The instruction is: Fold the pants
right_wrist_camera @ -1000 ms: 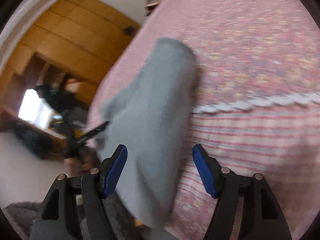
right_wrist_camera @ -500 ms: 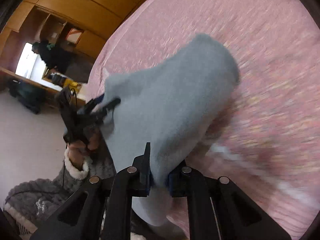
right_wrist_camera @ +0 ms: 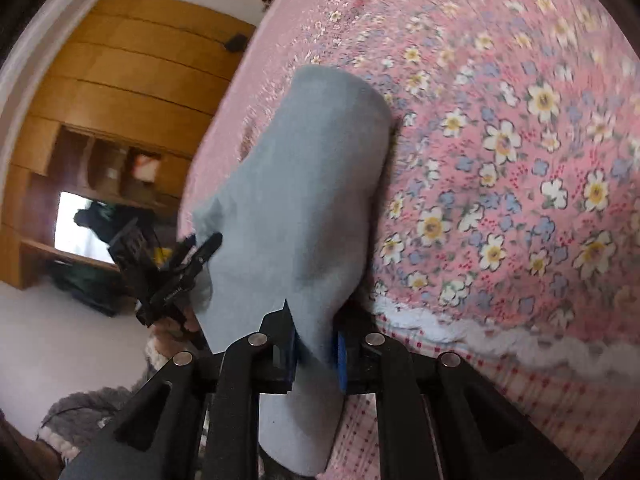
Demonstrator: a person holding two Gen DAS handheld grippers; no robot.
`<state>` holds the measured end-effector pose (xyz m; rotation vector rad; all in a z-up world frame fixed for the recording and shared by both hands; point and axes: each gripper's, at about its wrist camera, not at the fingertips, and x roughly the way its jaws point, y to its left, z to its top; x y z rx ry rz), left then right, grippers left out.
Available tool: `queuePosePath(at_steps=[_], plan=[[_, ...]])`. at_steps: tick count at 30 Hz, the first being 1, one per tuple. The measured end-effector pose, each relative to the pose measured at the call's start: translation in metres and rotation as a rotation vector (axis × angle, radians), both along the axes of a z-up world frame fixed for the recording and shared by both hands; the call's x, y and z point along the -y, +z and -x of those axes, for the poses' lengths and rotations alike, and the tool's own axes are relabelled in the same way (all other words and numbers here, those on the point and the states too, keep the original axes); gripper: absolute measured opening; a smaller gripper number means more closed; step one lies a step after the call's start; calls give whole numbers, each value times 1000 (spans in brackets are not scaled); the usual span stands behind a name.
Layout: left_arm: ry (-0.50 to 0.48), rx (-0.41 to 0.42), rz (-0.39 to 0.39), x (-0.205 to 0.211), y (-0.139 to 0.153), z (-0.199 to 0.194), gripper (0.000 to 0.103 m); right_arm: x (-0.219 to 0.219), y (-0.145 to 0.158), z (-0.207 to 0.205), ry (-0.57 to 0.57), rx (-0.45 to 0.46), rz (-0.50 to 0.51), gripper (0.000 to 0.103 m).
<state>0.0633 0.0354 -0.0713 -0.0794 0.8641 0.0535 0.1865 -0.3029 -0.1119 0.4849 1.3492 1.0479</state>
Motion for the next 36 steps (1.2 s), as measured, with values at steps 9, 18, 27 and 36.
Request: queuePosePath(at_steps=[9,18,27,36], plan=[[86,137,-153,17,64,38,85,19,17,1,-113,-27,81,17],[-137,172,-39,57,96,-12,74,-13,114,16,-343,334,365,24],[-131,5,12,47,-3,-58,43,-82,44,-21,-67,235,252,0],[-188,-27,18,26,20,-31,53,-5,58,16,-199,182,7,4]])
